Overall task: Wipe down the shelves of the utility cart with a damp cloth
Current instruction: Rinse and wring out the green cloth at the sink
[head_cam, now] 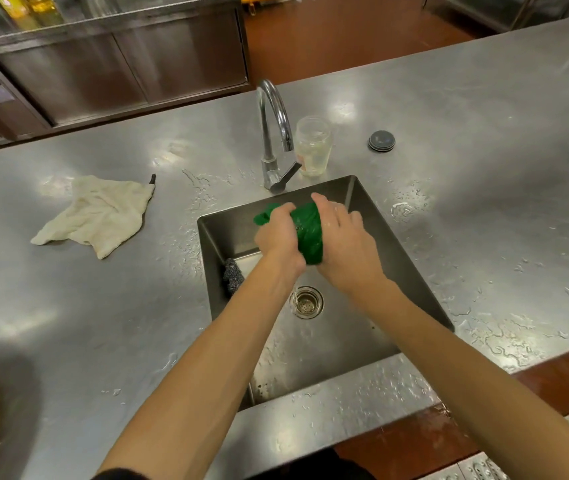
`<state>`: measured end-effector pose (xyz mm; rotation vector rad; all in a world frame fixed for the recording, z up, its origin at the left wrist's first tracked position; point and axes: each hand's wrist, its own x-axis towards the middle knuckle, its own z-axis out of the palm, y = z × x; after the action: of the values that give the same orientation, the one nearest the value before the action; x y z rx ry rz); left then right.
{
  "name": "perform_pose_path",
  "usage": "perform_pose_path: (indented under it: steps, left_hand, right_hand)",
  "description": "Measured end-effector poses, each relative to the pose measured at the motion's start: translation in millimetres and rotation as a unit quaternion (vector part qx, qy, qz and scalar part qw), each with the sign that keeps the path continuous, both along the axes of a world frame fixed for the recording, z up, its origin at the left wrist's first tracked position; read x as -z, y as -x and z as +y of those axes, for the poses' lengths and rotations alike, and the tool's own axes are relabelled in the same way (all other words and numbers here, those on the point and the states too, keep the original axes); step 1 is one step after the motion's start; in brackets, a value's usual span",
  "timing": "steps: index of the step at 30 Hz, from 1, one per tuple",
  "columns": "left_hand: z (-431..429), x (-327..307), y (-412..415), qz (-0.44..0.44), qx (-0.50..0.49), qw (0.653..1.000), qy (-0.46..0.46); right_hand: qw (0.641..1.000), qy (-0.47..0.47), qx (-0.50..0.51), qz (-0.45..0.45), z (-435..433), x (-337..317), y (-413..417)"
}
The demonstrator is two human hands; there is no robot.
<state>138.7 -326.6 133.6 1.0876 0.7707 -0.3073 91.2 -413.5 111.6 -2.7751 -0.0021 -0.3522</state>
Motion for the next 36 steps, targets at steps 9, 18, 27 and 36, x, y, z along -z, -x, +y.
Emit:
perform_pose_path:
  steps: [9, 18, 27, 36]
  left_hand:
    - [4.8, -11.7, -27.0, -0.258, 0.136, 0.906, -0.307]
    - [10.1, -8.5, -37.7, -0.355, 0.219, 0.840, -0.348]
    - [18.2, 6.1, -30.9, -0.339, 0.229, 0.830, -0.379]
    - [27.8, 19.3, -27.9, -0.240, 0.140, 0.952, -0.128]
  right_hand:
    - [0.987, -0.132, -0.055, 0.074, -5.8, -14.5, -27.3]
    - [0.913, -0.340, -0.076, 0.210, -14.7, -16.3, -39.2]
    - [0.916, -0.353, 0.000, 0.191, -9.1, 3.2, -37.4]
    - [0.883, -0.340, 0.017, 0.323, -4.7, -10.9, -28.7]
